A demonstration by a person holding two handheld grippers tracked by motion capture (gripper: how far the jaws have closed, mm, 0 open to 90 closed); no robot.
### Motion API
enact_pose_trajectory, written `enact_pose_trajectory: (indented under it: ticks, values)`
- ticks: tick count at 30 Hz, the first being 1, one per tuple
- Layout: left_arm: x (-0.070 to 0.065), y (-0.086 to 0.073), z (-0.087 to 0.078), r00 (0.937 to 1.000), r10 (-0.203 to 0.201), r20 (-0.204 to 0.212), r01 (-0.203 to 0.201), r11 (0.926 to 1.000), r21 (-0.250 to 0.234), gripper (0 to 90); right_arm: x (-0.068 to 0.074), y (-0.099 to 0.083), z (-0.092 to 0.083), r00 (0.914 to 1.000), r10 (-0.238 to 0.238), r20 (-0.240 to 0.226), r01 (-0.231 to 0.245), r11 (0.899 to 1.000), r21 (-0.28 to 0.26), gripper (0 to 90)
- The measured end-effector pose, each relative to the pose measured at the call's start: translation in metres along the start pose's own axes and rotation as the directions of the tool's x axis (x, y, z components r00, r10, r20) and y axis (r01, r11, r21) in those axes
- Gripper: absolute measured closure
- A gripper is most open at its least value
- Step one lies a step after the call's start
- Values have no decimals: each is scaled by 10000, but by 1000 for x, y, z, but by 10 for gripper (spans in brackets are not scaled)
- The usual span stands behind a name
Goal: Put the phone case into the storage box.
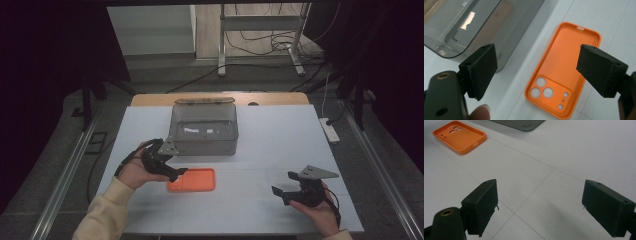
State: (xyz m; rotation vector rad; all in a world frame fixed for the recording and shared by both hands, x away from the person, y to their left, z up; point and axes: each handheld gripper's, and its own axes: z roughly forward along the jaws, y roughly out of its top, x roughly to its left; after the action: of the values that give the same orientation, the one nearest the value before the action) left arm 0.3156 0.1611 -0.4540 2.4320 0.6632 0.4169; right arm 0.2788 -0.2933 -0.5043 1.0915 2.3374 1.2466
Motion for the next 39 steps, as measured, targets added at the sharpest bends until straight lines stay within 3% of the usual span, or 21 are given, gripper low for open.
enact_pose_trajectory:
  ticks: [12,39]
  values:
    - [8,2,12,9980,408,475,-430,9980,459,157,0,0,1,10000,-44,38,44,10000,35,137]
    - [12,5,33,9918,1045,729,-1131,9856,1260,241,-1,-1,1,10000,-28,9,28,10000,73,137]
